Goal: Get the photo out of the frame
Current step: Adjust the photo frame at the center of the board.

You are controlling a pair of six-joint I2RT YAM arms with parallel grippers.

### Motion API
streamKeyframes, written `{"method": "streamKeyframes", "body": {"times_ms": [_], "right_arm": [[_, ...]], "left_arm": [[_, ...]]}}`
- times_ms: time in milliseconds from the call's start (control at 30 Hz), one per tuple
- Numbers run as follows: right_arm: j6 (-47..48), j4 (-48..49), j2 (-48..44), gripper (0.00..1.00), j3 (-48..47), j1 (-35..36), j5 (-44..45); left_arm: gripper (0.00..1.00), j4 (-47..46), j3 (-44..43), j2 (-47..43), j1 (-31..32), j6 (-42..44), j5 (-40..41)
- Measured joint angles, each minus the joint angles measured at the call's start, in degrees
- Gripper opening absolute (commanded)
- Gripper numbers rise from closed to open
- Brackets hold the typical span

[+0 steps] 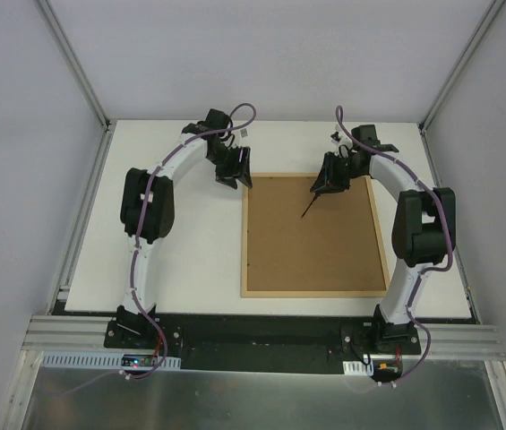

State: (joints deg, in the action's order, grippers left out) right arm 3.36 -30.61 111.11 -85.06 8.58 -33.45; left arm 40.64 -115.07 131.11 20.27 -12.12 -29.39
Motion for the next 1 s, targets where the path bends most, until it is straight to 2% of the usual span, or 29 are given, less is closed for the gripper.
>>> {"method": "streamKeyframes", "body": {"times_ms": [200, 400, 700, 1000], "right_arm": [[3.17, -2.75, -6.78, 0.0, 1.7, -0.46, -0.02], [5.92, -4.2, -12.87, 0.0, 4.66, -0.48, -0.11], [6.8, -5.22, -13.14, 0.0, 8.02, -0.46, -0.24], [6.73, -4.59, -13.81, 0.0, 9.46, -0.46, -0.94]], "left_arm": [[0.57, 1.51, 15.54, -10.1, 1.64, 1.88, 1.44], [0.54, 2.71, 23.06, -10.6, 6.08, 2.56, 1.42], [0.47, 3.26, 23.52, -10.21, 8.28, 2.49, 2.95], [0.47, 3.61, 20.96, -7.32, 8.26, 2.21, 4.85]]}}
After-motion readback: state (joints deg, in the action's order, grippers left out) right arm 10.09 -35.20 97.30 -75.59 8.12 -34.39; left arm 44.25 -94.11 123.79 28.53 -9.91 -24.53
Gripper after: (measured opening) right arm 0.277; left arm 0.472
